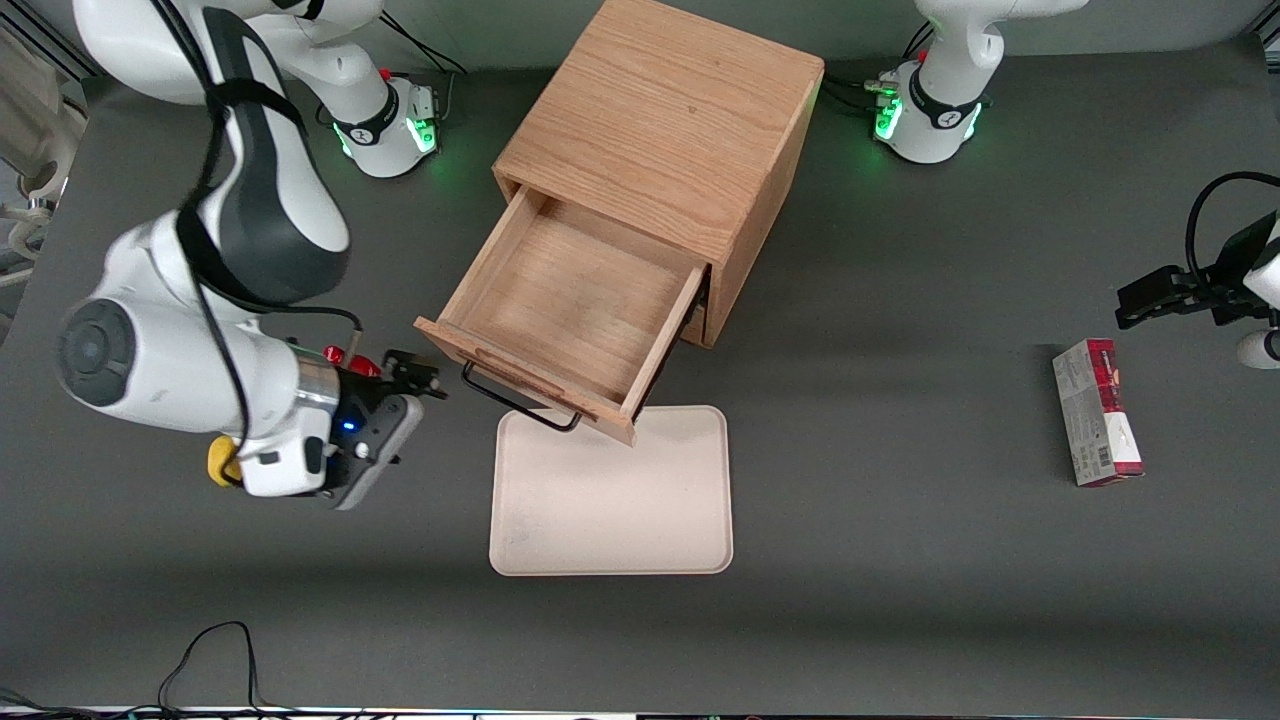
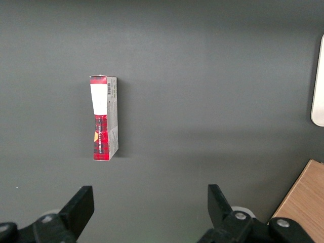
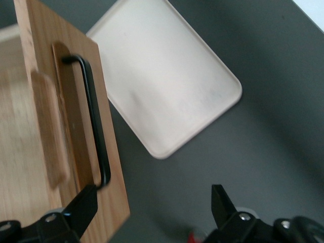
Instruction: Open upper drawer
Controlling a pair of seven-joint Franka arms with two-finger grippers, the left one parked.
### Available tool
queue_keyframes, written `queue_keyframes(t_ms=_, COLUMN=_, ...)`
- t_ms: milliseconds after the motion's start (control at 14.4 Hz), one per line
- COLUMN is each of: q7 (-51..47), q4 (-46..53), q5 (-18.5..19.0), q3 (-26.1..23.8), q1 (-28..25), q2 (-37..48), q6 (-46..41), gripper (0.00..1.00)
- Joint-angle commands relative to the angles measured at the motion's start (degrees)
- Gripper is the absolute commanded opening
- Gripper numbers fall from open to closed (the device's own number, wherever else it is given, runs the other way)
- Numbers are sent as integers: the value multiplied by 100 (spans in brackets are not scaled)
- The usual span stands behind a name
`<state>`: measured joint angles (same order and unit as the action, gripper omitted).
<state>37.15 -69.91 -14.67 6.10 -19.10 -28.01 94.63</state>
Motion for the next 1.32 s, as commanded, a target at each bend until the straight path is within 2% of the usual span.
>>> queue_keyframes(t_ms=0, q7=-199, q4=-1222, q5=324, q3=41, q1=-42, q2=961, q6=107, gripper=100)
queue_keyframes(t_ms=208, q7=-400, q4=-2610, q5=342, q3=444, q1=-77, q2=1857, q6=669, gripper=100)
queue_keyframes(t_ms=416, q7=-1330, q4=-3528, q5=569, q3=796, q1=-77, q2=2527, q6=926, gripper=100)
queue_keyframes(t_ms=832, q7=-2834, q4=-3258, q5=720, q3=1270, q1=-33, q2=2503, q6=488, gripper=100)
queue_keyframes(t_ms=1040, q7=-2995, q4=-3134, q5=755, q3=1341, q1=-41, q2=2564, q6=286, gripper=100)
queue_keyframes(t_ms=1248, q7=-3004, q4=-2696, q5=755, q3=1578, q1=-41, q2=2573, q6=-373, gripper=100)
